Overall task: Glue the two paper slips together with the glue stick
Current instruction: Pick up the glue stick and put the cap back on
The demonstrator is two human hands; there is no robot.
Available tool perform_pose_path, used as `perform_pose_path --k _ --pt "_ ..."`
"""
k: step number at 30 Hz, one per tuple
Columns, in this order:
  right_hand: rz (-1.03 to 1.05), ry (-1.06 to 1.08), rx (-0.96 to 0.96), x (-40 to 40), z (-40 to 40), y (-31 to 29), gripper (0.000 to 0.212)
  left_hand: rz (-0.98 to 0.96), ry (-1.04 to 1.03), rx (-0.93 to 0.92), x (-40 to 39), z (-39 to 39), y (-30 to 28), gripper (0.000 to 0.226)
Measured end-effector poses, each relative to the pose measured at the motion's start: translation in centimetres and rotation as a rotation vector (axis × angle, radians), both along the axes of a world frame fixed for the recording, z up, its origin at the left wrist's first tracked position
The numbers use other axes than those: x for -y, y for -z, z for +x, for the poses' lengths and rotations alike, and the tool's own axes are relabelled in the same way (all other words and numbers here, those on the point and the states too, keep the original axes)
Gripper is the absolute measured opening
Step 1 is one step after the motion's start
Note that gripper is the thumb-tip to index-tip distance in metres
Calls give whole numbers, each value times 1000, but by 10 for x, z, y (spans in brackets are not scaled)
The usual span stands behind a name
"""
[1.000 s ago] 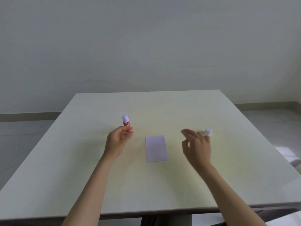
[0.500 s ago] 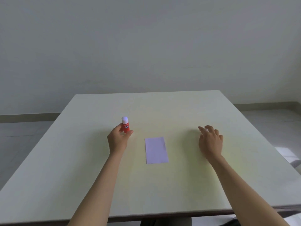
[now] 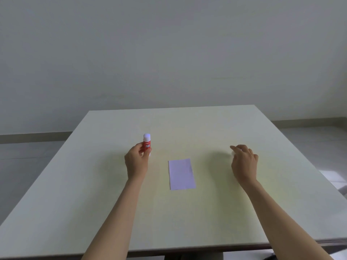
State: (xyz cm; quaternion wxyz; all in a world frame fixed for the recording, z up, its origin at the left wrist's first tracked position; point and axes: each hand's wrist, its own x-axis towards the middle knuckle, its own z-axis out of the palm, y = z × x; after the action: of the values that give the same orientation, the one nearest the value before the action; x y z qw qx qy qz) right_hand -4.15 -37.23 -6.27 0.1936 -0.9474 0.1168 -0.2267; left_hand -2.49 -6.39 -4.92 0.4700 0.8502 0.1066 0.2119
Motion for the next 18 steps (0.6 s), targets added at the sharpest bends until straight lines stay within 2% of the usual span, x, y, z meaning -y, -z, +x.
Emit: perform_pose_path --k 3,6,10,12,18 --pt "126 -102 133 -18 2 -19 39 75 77 78 1 -2 -13 16" --pt "343 -223 248 -43 3 -46 29 186 161 151 9 -5 -26 19" --pt "550 -425 280 -77 -2 -77 22 294 214 208 19 -10 -41 20" --pt "590 -504 276 -89 -6 -88 21 338 236 234 23 -13 -47 20" --pt "539 -594 261 -106 -15 -96 23 365 275 281 32 -20 -55 27"
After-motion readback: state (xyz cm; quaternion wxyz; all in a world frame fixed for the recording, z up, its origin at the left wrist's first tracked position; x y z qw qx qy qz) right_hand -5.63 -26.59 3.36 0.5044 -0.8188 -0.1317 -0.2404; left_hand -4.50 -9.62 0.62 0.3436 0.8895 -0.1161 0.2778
